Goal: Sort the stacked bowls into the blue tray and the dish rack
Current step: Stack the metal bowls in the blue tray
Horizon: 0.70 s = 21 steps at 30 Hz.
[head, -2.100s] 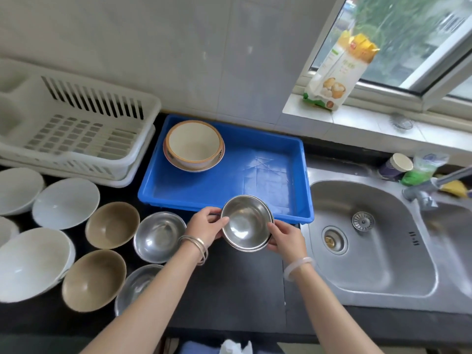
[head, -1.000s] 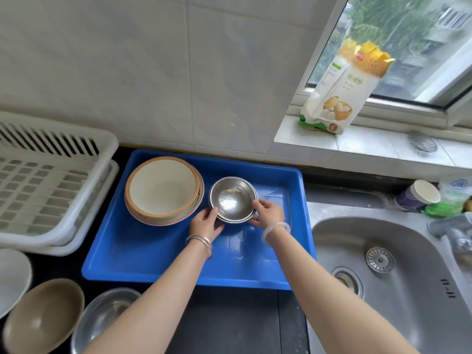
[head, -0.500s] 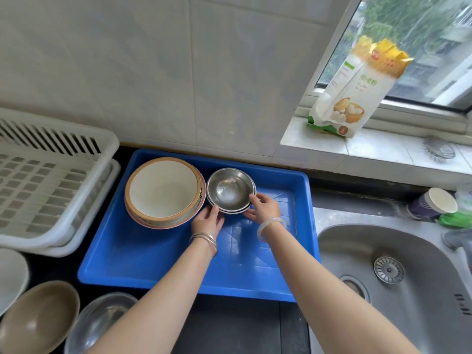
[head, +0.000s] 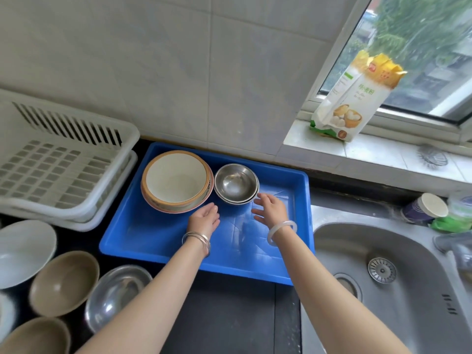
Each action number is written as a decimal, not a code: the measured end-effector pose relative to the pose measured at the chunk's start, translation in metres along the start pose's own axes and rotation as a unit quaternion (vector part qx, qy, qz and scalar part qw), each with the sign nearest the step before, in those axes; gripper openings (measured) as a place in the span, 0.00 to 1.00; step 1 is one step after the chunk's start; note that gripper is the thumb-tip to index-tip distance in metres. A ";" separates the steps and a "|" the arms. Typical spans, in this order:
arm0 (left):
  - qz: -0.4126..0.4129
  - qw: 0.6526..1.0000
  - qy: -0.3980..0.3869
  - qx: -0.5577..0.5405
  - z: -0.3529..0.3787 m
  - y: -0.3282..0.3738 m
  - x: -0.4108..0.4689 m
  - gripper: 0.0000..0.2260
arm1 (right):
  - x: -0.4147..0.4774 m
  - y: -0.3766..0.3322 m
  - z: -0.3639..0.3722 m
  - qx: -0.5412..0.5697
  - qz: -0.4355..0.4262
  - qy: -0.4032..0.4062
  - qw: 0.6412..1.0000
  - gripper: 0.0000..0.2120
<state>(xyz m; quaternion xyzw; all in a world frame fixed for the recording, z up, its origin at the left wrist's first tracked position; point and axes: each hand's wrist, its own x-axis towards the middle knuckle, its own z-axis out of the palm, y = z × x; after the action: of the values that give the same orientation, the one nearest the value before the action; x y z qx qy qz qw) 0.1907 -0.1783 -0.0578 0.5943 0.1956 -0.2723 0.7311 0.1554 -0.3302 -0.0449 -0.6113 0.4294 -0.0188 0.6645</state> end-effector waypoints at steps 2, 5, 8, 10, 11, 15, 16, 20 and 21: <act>0.011 1.000 -0.006 0.017 -0.014 0.006 -0.020 0.18 | -0.023 -0.001 0.001 -0.029 -0.022 -0.013 0.999 0.11; 0.033 0.998 -0.005 0.052 -0.044 0.013 -0.055 0.16 | -0.062 0.004 0.009 -0.060 -0.042 -0.057 0.996 0.09; 0.030 0.994 0.009 0.108 -0.084 0.010 -0.091 0.13 | -0.102 0.022 0.025 -0.091 -0.043 -0.121 0.988 0.08; 0.019 0.990 0.023 0.141 -0.117 0.003 -0.113 0.11 | -0.125 0.041 0.039 -0.134 -0.036 -0.164 0.977 0.08; 0.022 0.986 0.040 0.163 -0.135 -0.002 -0.123 0.10 | -0.135 0.052 0.047 -0.156 -0.029 -0.185 0.970 0.07; 0.038 0.960 0.124 0.246 -0.196 -0.021 -0.159 0.11 | -0.160 0.094 0.076 -0.237 0.006 -0.232 0.943 0.09; 0.036 0.959 0.143 0.241 -0.208 -0.027 -0.168 0.12 | -0.163 0.100 0.083 -0.252 0.011 -0.235 0.939 0.11; 0.037 0.939 0.236 0.249 -0.238 -0.053 -0.196 0.13 | -0.165 0.111 0.113 -0.268 0.024 -0.237 0.934 0.21; 0.039 0.931 0.260 0.253 -0.241 -0.059 -0.201 0.12 | -0.164 0.113 0.120 -0.270 0.025 -0.236 0.933 0.23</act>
<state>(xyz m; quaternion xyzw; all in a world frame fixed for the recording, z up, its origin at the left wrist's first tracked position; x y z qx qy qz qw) 0.0074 0.0815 -0.0326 0.8164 0.2807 -0.1200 0.4901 0.0670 -0.1161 -0.0625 -0.7437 0.2646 0.2595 0.5564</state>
